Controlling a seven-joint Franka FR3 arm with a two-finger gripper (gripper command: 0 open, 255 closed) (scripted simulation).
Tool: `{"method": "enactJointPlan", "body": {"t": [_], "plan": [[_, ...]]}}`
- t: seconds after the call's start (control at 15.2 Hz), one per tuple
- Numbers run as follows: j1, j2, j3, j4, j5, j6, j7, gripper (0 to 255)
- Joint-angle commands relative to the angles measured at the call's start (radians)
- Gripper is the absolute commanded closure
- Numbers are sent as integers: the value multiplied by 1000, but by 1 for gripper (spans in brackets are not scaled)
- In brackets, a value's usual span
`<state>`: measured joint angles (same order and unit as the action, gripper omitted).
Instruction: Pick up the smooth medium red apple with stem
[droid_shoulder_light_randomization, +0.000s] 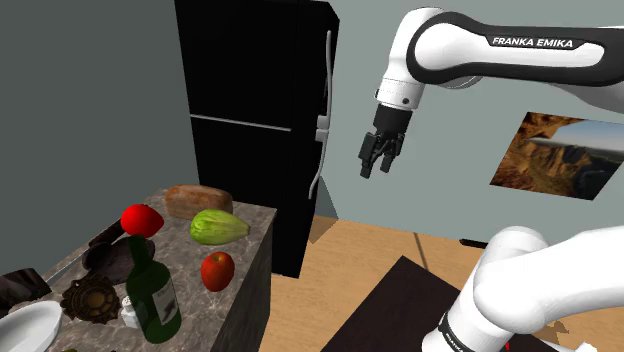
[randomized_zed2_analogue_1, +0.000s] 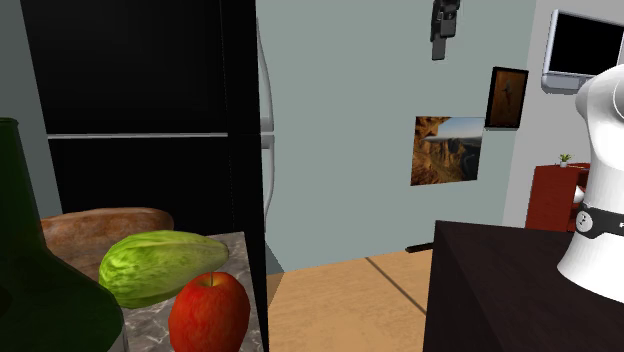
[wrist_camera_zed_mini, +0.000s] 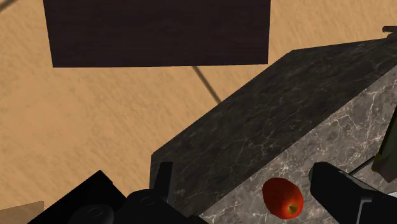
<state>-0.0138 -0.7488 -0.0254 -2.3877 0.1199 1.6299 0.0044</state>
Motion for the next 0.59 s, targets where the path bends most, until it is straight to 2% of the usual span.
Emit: {"method": "enactJointPlan", "body": {"t": [0.0,0.53], "plan": [[0,0,0,0,0,0,0,0],[39,194,134,-11,44,231,119,0]]}}
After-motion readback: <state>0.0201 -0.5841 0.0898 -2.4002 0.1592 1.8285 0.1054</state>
